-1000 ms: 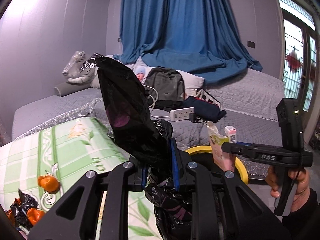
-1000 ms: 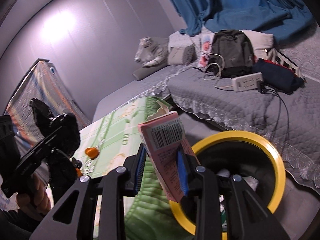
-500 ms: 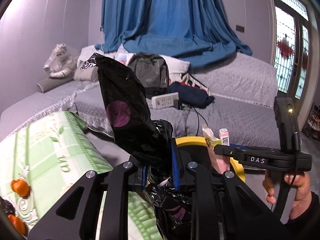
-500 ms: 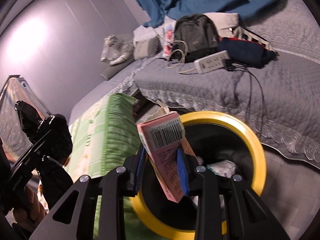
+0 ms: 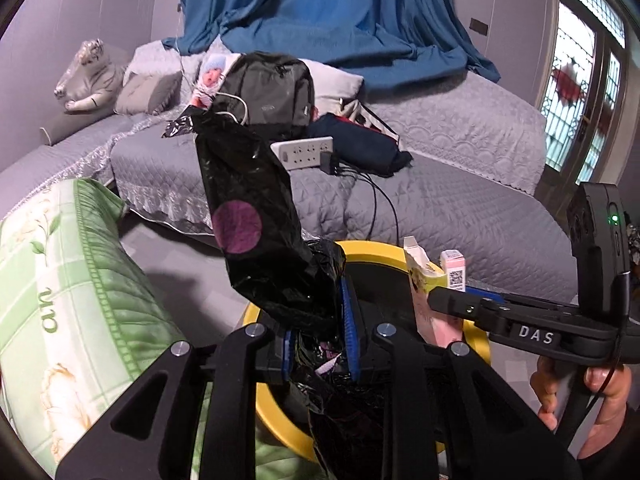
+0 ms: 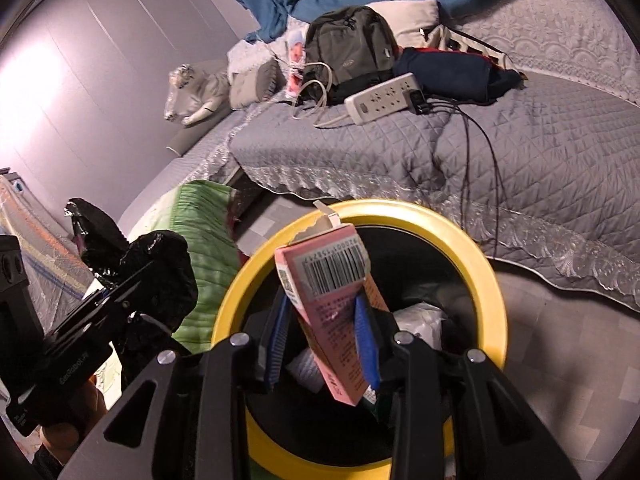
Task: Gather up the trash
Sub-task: 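Lower the pink box into the yellow bin with the right tool, then return both tools to the mattress and grasp the white medicine box with the right tool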
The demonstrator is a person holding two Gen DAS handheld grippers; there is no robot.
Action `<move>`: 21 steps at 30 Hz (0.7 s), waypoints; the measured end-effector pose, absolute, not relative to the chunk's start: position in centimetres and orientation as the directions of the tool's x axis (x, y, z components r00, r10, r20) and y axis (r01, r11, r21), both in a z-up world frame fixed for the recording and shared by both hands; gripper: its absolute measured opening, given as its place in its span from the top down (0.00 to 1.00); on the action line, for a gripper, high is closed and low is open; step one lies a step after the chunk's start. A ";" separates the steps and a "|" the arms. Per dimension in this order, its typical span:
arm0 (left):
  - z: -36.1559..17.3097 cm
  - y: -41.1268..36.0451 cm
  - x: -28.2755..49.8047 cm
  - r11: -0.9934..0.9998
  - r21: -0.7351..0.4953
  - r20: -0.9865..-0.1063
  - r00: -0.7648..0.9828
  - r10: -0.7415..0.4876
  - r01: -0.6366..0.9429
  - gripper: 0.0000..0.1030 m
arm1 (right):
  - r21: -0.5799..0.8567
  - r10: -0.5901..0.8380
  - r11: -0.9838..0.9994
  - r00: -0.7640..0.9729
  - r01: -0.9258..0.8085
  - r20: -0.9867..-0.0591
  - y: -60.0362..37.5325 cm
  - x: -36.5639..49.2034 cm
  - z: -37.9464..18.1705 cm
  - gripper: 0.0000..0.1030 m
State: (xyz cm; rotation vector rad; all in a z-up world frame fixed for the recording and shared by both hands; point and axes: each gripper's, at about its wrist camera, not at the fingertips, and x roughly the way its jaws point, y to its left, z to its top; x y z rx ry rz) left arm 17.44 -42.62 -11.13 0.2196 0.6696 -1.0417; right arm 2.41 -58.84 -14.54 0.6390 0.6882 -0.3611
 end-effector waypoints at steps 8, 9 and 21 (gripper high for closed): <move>-10.4 -40.7 17.8 0.558 -0.177 -0.565 0.381 -0.732 0.811 0.16 | 0.399 -0.182 0.711 0.700 0.579 -0.690 -59.9 1.4 -14.5 0.51; -10.2 -40.2 18.0 0.568 -0.185 -0.557 0.390 -0.733 0.802 0.14 | 0.398 -0.196 0.705 0.701 0.587 -0.686 -59.9 1.1 -14.3 0.50; -4.3 -27.0 18.5 0.766 -0.148 -0.405 0.669 -0.624 0.625 0.08 | 0.372 -0.135 0.834 0.803 0.409 -0.580 -54.1 1.8 -10.2 0.18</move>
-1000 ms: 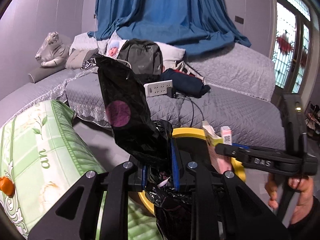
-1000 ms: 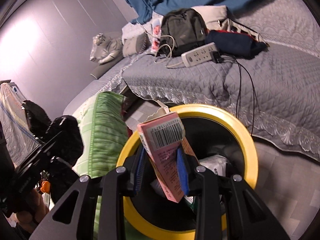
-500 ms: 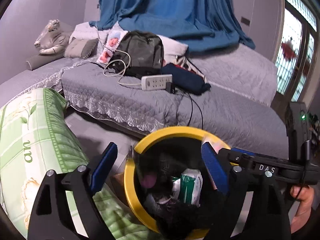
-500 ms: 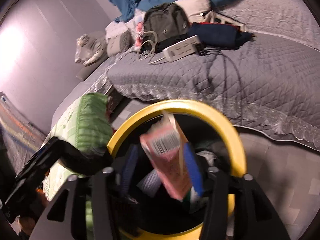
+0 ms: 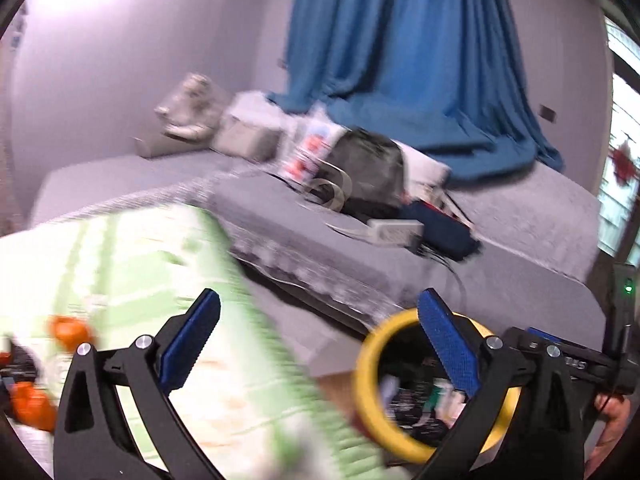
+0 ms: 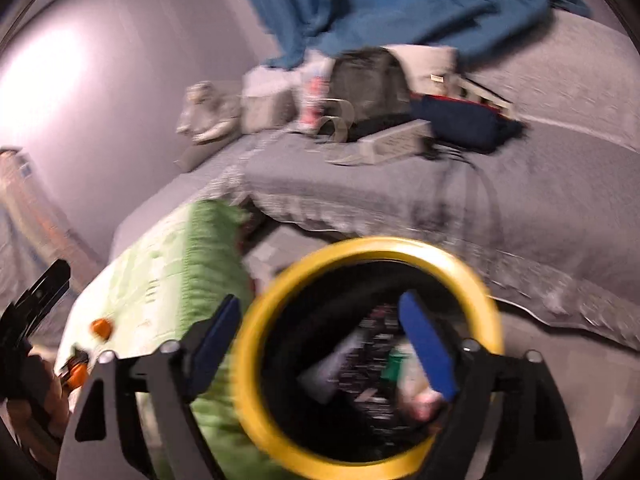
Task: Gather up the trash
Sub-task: 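Return both tools to the mattress and grasp the white medicine box with the right tool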
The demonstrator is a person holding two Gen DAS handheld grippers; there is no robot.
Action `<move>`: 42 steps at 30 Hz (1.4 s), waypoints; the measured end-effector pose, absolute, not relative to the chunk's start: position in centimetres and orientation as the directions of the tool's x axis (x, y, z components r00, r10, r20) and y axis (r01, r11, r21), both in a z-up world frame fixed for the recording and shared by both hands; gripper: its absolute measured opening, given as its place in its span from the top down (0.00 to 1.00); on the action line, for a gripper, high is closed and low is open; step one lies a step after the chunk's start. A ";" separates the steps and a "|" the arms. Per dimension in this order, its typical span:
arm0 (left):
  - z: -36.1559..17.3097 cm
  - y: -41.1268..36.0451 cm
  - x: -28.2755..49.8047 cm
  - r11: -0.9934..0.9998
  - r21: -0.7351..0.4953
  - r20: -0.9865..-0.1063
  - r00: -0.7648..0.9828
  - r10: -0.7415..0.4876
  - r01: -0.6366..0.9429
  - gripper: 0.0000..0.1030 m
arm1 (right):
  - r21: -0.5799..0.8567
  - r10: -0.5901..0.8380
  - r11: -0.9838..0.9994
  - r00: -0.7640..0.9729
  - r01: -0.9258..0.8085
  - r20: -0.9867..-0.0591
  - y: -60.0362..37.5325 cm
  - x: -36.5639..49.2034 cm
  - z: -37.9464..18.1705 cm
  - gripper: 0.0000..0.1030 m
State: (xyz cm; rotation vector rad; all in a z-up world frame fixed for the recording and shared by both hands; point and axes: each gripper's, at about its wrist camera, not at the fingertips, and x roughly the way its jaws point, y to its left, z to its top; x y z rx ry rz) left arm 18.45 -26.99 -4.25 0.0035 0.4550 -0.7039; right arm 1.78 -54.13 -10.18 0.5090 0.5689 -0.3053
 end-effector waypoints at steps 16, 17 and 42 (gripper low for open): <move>-4.3 8.8 14.7 0.999 -0.043 -0.276 0.961 0.021 -0.034 0.08 | 0.393 0.521 0.852 0.479 -0.346 -0.706 -22.2 14.1 -8.5 0.08; -4.8 10.6 14.4 0.996 -0.040 -0.291 0.955 0.061 -0.076 0.08 | 0.382 0.520 0.848 0.444 -0.366 -0.729 -20.0 14.8 -8.8 0.08; -10.1 17.0 13.6 0.987 -0.151 -0.394 0.919 -0.011 -0.053 0.08 | 0.236 0.295 0.930 0.188 -0.282 -0.937 -6.1 23.4 -15.7 0.18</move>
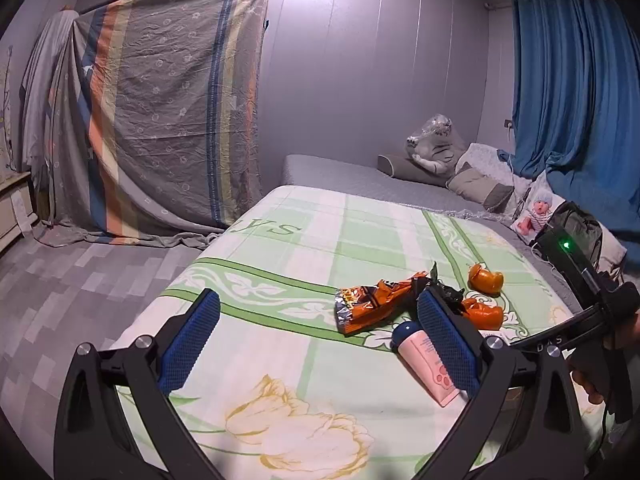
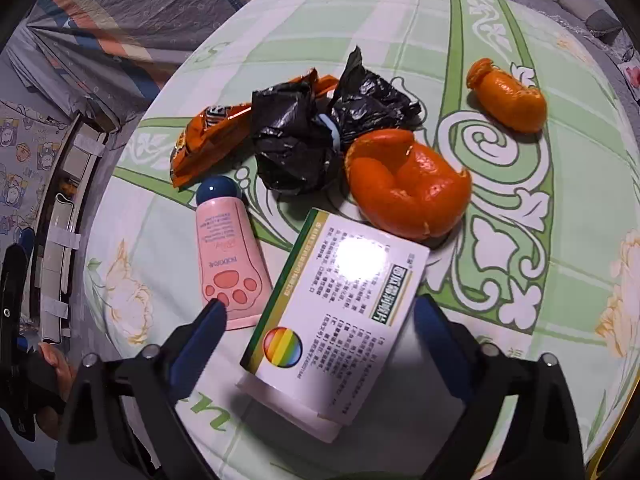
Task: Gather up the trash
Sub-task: 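Return both tools to the mattress and grasp the white medicine box with the right tool, then hold the medicine box with the right tool while the left tool grasps the orange peel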
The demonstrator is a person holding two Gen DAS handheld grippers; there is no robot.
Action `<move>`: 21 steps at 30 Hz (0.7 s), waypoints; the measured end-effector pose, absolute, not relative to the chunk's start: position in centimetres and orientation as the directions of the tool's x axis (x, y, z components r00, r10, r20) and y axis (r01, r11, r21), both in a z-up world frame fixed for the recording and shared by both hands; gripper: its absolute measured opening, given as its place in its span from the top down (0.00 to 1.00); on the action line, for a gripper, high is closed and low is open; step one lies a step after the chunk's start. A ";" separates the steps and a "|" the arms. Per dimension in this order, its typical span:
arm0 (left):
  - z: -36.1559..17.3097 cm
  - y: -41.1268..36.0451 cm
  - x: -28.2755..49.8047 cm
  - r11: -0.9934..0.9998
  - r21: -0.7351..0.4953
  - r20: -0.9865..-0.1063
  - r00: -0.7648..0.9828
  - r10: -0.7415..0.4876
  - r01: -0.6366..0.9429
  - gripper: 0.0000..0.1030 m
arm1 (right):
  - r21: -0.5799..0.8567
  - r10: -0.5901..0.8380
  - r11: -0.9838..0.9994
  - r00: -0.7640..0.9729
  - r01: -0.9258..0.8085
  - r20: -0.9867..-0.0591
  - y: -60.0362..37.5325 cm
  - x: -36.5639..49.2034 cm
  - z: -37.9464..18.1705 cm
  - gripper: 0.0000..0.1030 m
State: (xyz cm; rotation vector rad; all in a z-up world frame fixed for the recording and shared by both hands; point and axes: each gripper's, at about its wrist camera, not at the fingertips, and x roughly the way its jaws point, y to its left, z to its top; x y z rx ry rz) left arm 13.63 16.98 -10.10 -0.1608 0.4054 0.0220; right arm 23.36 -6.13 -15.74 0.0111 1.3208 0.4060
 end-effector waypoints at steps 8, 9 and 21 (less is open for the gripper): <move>-10.8 16.4 15.3 0.998 -0.059 -0.448 0.894 -0.015 -0.013 0.08 | 0.303 0.370 0.898 0.175 -0.319 -0.912 -6.6 23.3 -15.4 0.33; -10.9 16.2 15.5 0.999 -0.048 -0.455 0.890 -0.026 0.005 0.08 | 0.323 0.395 0.887 0.181 -0.328 -0.901 -7.1 23.1 -15.0 0.33; -10.5 7.2 18.0 0.949 0.042 -0.517 0.820 -0.246 0.312 0.08 | 0.508 0.532 0.845 0.371 -0.171 -0.761 -21.1 19.0 -10.8 0.32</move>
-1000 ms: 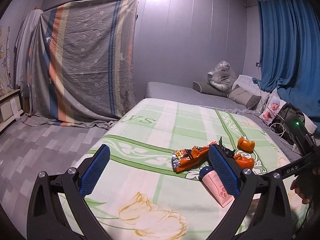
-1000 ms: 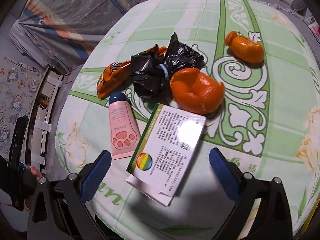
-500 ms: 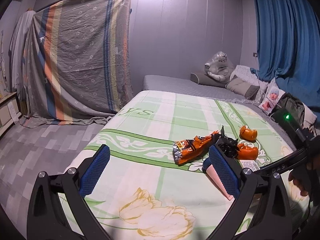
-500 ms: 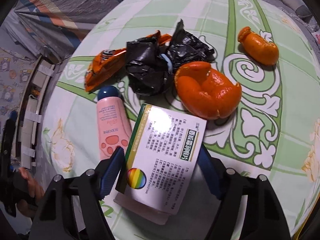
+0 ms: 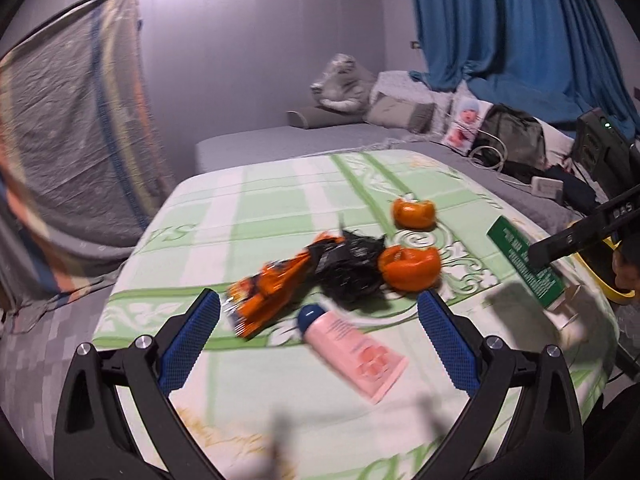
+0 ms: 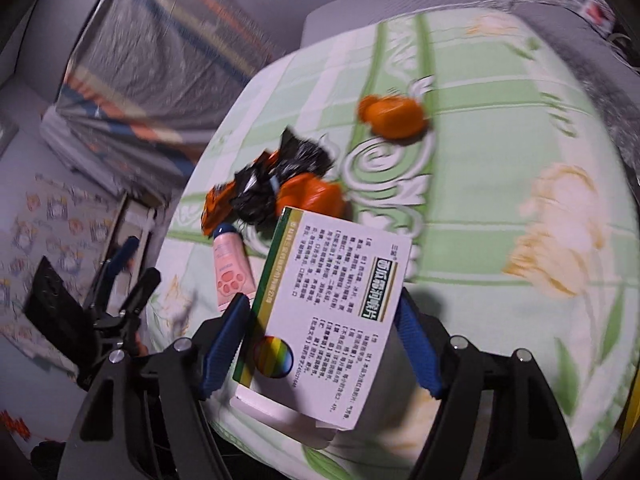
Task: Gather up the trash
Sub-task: 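Hold the medicine box with the right tool while the left tool grasps the orange peel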
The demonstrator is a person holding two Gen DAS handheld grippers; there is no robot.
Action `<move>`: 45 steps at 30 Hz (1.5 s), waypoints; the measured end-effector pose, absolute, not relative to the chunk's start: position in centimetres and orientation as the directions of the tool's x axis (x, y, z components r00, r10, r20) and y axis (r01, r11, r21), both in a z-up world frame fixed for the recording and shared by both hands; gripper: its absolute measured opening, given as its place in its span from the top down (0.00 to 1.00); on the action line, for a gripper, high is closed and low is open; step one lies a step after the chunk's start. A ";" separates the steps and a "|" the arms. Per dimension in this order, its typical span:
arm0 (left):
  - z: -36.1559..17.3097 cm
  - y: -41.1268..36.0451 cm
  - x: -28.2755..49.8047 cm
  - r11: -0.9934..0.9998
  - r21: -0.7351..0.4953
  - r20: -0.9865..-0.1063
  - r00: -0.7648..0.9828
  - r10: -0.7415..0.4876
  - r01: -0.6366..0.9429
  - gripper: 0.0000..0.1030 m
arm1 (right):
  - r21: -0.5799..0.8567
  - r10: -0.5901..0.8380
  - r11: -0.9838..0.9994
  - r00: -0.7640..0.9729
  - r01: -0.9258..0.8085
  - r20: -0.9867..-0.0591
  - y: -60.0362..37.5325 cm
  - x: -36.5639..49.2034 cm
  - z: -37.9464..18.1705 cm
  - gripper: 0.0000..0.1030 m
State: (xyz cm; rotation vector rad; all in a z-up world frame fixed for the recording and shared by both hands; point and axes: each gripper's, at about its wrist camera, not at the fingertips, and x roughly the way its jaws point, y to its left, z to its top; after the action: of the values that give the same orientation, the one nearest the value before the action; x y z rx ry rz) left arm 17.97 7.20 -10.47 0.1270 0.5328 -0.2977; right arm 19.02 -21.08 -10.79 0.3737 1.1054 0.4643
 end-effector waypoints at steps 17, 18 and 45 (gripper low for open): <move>-13.0 -11.6 36.1 0.906 0.014 -0.705 0.647 -0.292 0.423 0.08 | 0.619 0.568 0.777 0.548 -0.112 -0.614 -32.8 13.5 -9.3 0.32; -13.6 -12.1 37.0 0.915 0.027 -0.718 0.645 -0.263 0.404 0.08 | 0.623 0.568 0.775 0.552 -0.109 -0.610 -33.1 13.3 -9.4 0.32; -13.6 -9.7 37.2 0.927 -0.129 -0.753 0.574 -0.322 0.351 0.49 | 0.645 0.568 0.758 0.583 -0.095 -0.581 -35.0 11.8 -9.4 0.32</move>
State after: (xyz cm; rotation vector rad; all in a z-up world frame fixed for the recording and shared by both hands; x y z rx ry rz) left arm 37.15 -9.66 -13.64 0.0355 0.8746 -0.3943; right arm 11.79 -34.97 -9.41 0.6054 0.8705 0.4158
